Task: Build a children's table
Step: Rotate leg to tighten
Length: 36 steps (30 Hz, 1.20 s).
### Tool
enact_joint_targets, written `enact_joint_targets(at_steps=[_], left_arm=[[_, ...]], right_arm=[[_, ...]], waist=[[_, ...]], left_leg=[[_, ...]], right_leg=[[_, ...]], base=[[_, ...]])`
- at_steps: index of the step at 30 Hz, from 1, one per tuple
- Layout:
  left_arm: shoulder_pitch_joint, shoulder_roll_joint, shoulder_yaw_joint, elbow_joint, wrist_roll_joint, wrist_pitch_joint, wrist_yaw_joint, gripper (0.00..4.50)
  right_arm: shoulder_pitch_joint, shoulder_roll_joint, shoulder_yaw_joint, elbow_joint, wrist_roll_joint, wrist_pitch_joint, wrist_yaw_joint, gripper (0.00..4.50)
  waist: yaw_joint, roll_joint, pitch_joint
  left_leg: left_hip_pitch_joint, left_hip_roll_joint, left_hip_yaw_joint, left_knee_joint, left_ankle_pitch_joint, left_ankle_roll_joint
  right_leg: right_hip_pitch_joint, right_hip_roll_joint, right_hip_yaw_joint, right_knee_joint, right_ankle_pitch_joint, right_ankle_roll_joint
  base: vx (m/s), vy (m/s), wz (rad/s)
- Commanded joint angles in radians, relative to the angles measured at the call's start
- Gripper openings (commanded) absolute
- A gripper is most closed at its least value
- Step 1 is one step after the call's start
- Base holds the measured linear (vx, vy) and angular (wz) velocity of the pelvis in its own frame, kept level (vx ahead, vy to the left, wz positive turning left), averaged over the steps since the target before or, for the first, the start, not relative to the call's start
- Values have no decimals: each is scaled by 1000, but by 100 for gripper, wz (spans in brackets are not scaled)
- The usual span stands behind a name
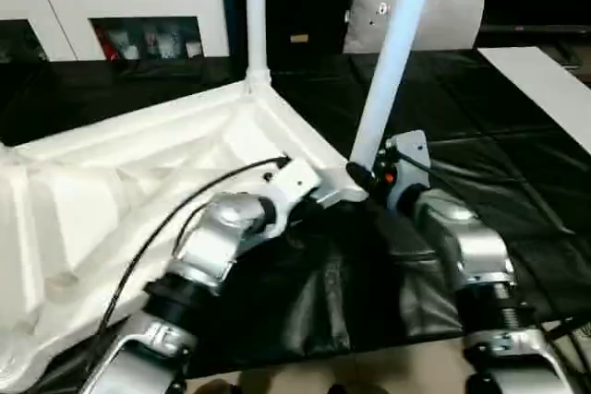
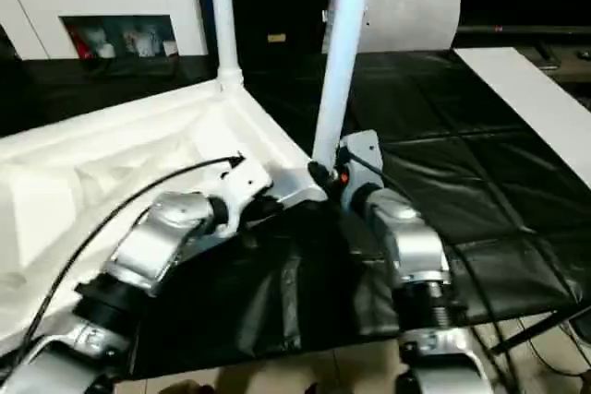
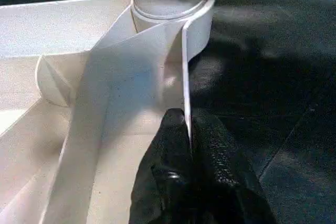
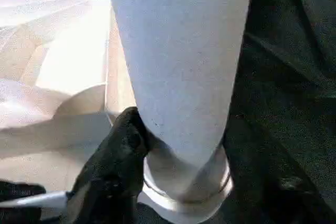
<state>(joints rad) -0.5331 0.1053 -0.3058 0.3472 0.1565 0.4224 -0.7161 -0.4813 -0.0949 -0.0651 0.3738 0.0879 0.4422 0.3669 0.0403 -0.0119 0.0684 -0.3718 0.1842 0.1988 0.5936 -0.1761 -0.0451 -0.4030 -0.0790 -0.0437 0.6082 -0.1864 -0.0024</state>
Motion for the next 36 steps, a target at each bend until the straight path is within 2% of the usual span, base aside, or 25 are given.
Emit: enact_joint_targets(at_steps=[1,2,3,6,7,11,12,14,15,18,21,22,25,26,28,29,30,32,36], left_arm=[[-22,-85,-89,-60,-64,-65,-58,0],[-19,-70,-87,-57,-54,-73,-58,0],[-17,-56,-86,-54,-47,-85,-60,0],[-8,-17,-79,-41,-28,-127,-75,0],[-4,-2,-75,-35,-24,-147,-83,0],[6,41,-68,-25,-21,-170,-105,0],[7,66,-59,-13,-23,-192,-108,0],[6,78,-51,-2,-24,-210,-107,0],[1,97,-35,15,-33,-257,-114,0],[2,103,-31,15,-40,-278,-120,0],[14,90,3,-3,-71,-266,-103,0],[19,89,8,-13,-82,-268,-109,0],[29,90,11,-30,-96,-271,-125,0],[37,94,14,-43,-105,-270,-132,27],[56,98,22,-73,-126,-260,-140,27],[64,100,27,-87,-131,-255,-138,47],[72,102,32,-102,-136,-250,-136,64],[88,105,46,-133,-143,-241,-125,70],[130,114,87,-213,-162,-198,-113,106]], right_arm=[[7,44,35,37,18,19,4,264],[13,43,29,34,22,-1,12,275],[17,38,28,34,24,-18,17,294],[33,24,26,13,30,-49,33,310],[42,17,26,-2,34,-55,44,337],[71,-4,19,-56,44,-65,68,346],[101,-21,10,-105,60,-70,91,374],[124,-31,5,-141,75,-67,111,381],[172,-51,1,-203,98,-80,149,385],[198,-62,6,-235,102,-87,167,418],[258,-76,-5,-305,122,-106,184,444],[273,-80,-12,-323,128,-97,183,444],[291,-80,-25,-348,150,-67,184,444],[303,-85,-27,-363,154,-56,181,449],[329,-99,-25,-390,159,-55,192,449],[337,-102,-22,-402,155,-53,192,450],[346,-107,-17,-416,151,-50,189,450],[363,-111,-12,-444,162,-50,200,450],[395,-126,11,-515,193,-47,237,450]], waist=[[8,-3,-60],[11,-7,-61],[20,-7,-62],[26,-6,-65],[28,-5,-66],[29,-5,-69],[31,-8,-70],[30,-5,-72],[34,-5,-71],[34,-5,-70],[34,-7,-67],[36,-7,-67],[33,-8,-70],[35,-3,-71],[36,-5,-73],[40,4,-76],[40,3,-77],[41,2,-73],[45,1,-65]], left_leg=[[24,42,-28,-80,-319,-11],[25,42,-25,-79,-312,-8],[13,41,-27,-82,-267,7],[14,41,-24,-80,-235,15],[11,40,-24,-80,-221,21],[9,41,-23,-79,-199,26],[8,41,-24,-79,-188,30],[10,43,-23,-79,-183,30],[9,42,-23,-78,-180,38],[10,43,-22,-79,-202,33],[11,45,-24,-83,-237,18],[11,44,-24,-82,-238,17],[7,42,-25,-80,-211,24],[8,41,-24,-79,-207,26],[5,41,-23,-75,-183,39],[7,43,-22,-74,-174,43],[7,45,-22,-73,-160,46],[6,45,-21,-74,-168,48],[9,44,-23,-80,-239,30]], right_leg=[[19,-63,41,-103,-399,-146],[18,-61,42,-101,-381,-150],[31,-64,43,-93,-330,-155],[32,-63,43,-87,-268,-168],[37,-63,43,-85,-247,-170],[41,-64,42,-80,-227,-174],[44,-64,42,-80,-217,-172],[43,-64,42,-76,-200,-180],[44,-63,43,-78,-187,-178],[41,-63,42,-80,-219,-177],[39,-66,43,-87,-305,-156],[39,-66,43,-88,-307,-152],[41,-65,43,-82,-274,-156],[41,-64,43,-82,-265,-159],[44,-65,43,-77,-222,-173],[42,-66,43,-75,-195,-190],[42,-61,41,-70,-156,-202],[40,-58,41,-71,-151,-204],[37,-61,41,-85,-284,-162]], base=[[0,0,0],[0,0,0],[0,0,0],[0,0,0],[0,0,0],[0,0,0],[0,0,0],[0,0,0],[0,0,0],[0,0,0],[0,0,0],[0,0,0],[0,0,0],[0,0,0],[0,0,0],[0,0,0],[0,0,0],[0,0,0],[0,0,0]])
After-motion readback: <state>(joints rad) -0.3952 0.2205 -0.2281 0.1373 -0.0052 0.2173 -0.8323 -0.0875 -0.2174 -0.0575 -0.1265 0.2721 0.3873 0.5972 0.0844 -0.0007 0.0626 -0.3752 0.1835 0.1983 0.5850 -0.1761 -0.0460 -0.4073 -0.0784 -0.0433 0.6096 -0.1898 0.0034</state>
